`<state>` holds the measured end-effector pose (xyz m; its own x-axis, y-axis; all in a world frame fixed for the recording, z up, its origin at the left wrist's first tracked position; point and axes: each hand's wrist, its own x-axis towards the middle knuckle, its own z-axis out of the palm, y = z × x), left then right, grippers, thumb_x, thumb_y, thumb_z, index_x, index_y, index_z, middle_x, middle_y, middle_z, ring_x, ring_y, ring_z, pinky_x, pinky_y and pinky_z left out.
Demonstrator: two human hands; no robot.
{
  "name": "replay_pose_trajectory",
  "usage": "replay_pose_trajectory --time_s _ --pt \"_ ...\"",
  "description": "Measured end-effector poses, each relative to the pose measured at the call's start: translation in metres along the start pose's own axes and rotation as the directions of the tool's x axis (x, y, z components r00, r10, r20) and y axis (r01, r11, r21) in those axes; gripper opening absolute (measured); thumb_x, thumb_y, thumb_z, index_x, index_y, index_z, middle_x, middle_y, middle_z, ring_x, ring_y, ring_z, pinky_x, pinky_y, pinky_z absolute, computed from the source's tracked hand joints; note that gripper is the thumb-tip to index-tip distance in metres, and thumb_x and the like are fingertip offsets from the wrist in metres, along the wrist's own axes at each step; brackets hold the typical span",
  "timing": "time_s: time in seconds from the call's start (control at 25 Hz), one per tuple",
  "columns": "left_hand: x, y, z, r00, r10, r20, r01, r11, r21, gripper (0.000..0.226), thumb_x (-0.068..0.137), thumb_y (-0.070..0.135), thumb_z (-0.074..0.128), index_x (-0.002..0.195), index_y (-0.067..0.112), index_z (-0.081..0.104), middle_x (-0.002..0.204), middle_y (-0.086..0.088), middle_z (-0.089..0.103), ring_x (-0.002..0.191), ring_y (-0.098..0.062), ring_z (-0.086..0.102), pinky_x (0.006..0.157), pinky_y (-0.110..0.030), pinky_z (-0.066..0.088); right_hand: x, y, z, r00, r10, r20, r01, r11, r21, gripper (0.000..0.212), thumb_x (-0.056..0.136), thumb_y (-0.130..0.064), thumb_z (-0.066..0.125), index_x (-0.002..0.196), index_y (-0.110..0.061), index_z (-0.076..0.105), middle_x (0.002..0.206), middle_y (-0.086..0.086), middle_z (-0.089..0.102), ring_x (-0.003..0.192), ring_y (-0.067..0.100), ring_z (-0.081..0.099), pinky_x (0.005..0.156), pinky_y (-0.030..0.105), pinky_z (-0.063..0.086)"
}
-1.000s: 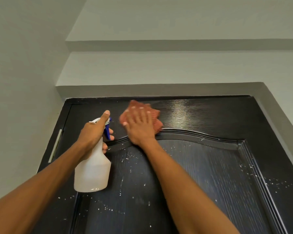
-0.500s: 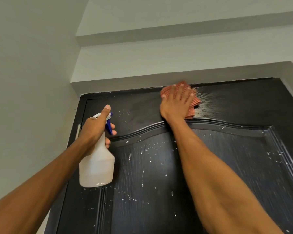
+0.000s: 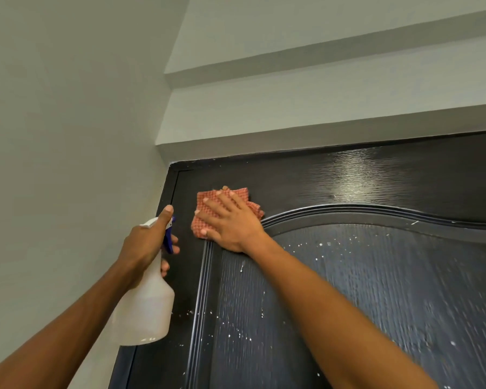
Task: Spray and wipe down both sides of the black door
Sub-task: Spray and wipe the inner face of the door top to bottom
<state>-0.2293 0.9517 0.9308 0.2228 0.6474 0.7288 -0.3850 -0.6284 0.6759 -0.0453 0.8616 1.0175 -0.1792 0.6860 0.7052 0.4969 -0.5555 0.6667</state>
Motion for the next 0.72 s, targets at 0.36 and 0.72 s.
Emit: replay_pose_trajectory --time_s 0.36,0.72 --pt "-0.008 0.020 0.025 0.997 0.012 0.077 -0.008 0.999 -0.049 0.068 0.092 0.072 0.042 0.097 0.007 0.063 0.085 -0.020 0.072 0.046 -0.027 0.059 0.044 -0.029 0.053 -0.076 0.105 -0.022 0.591 0.799 -0.112 -0.775 0.600 0.199 0.071 0.106 -0.059 0.015 0.166 -0.023 0.001 0.172 0.013 -0.007 0.157 0.040 -0.011 0.124 0.059 -0.013" --pt "0.018 -0.011 -0.025 1.000 0.008 -0.008 -0.008 1.000 -0.005 0.074 0.091 0.074 0.041 0.103 0.005 0.065 0.085 -0.020 0.073 0.053 -0.029 0.063 0.044 -0.028 0.052 0.026 -0.031 -0.006 0.869 0.489 -0.078 -0.472 0.866 0.164 0.065 0.109 -0.052 0.012 0.165 -0.023 -0.004 0.171 0.010 -0.015 0.156 0.036 -0.019 0.123 0.058 -0.017"
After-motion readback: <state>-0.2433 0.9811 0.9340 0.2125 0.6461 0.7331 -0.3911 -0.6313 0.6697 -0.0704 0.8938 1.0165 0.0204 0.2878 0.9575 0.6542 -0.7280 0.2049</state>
